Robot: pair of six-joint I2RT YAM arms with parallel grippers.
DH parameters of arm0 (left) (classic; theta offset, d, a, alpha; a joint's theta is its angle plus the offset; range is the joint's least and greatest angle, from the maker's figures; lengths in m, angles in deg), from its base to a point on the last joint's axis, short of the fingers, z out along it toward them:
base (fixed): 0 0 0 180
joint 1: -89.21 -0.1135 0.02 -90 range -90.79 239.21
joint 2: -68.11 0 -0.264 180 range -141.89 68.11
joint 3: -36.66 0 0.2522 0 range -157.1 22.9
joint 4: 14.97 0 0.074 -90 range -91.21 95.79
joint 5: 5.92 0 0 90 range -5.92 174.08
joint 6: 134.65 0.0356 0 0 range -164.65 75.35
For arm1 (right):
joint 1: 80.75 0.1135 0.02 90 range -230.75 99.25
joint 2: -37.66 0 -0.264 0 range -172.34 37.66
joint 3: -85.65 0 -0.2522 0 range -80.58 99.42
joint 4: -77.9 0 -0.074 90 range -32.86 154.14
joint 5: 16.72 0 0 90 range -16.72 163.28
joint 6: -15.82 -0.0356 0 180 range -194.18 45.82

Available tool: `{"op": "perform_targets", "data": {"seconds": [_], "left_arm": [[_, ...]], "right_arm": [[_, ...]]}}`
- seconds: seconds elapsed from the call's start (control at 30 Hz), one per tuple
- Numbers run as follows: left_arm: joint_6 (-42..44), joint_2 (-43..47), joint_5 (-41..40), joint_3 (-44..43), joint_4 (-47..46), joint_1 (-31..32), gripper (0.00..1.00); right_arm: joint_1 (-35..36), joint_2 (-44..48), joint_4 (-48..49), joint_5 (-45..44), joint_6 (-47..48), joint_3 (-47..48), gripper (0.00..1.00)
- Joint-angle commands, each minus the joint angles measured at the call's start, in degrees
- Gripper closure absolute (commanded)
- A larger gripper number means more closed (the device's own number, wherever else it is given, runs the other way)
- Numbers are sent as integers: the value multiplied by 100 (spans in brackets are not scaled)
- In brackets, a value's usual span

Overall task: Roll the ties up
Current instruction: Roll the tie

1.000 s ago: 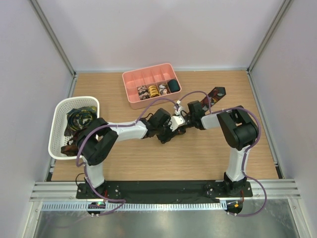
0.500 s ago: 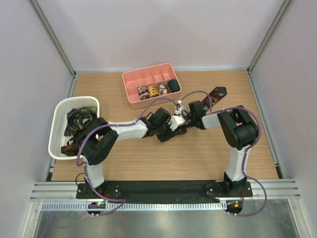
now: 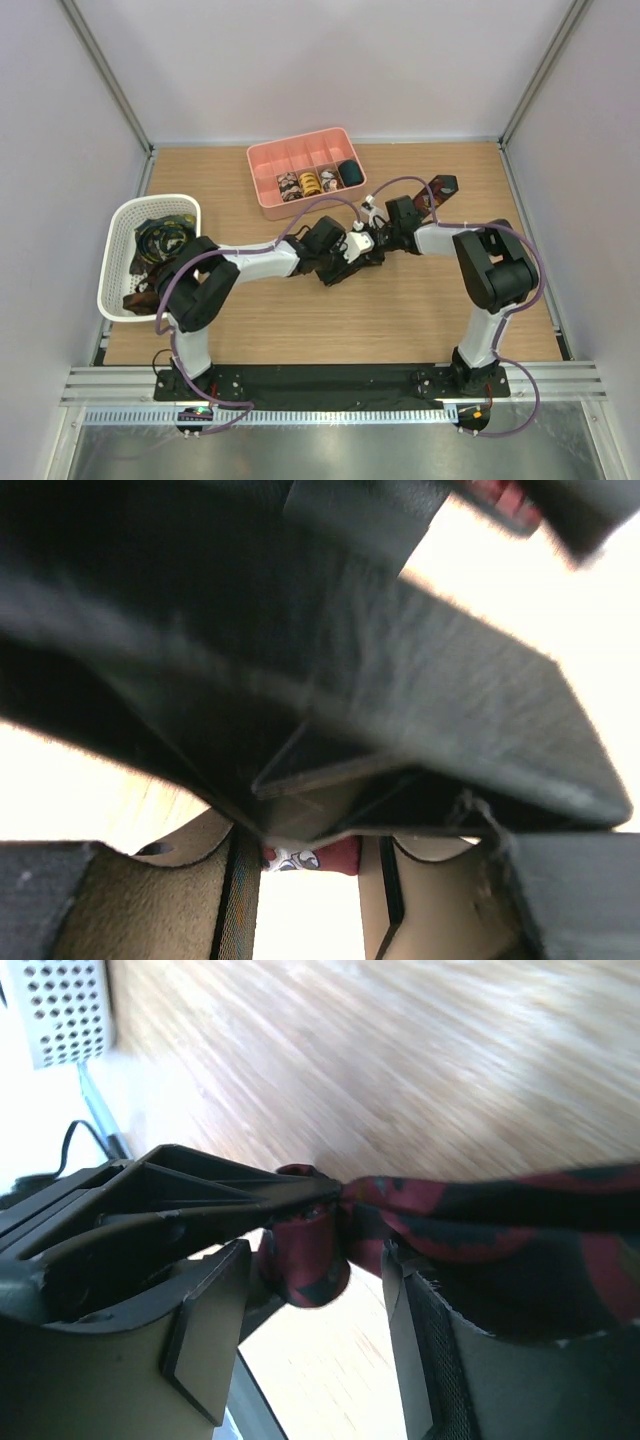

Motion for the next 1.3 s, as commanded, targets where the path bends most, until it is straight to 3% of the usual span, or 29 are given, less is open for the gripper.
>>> {"op": "perform_targets", "data": {"seconds": [0.0,0.1,0.4,0.43,0.5,0.73,0.83,0.97,1.0,1.03,1.27], "left_arm": [[66,-277,-125,-55,478,0,82],[58,-321,-126,-116,558,-9,82],[-223,-506,-275,-537,1241,0,81],[-258,-558,-319,-608,1348,-9,81],[-521,-786,-476,-993,1707,0,80],[-944,-1200,-811,-1610,2517,9,80],[-1032,-1367,-934,-1882,2860,17,80],[-1076,-1595,-1101,-2286,3352,17,79],[-1076,-1700,-1110,-2400,3596,17,79],[-1094,-1771,-1110,-2601,3721,9,79],[-1094,-2246,-855,-3420,4634,17,78]], "right_arm": [[-14,520,-341,-252,-11,269,38],[-146,801,-499,-595,-125,225,41],[-743,1803,-586,-1552,-205,-513,61],[-778,2100,-666,-1771,-196,-566,67],[-814,2548,-728,-2414,-170,-811,69],[-762,3542,-412,-2837,15,-1629,75],[-376,4219,-236,-3231,76,-1998,75],[652,5019,-139,-4162,400,-2358,67],[1185,5186,-174,-4382,471,-2368,66],[1407,5257,-183,-4889,559,-2385,66],[3332,4961,98,-5850,1446,-2237,67]]}}
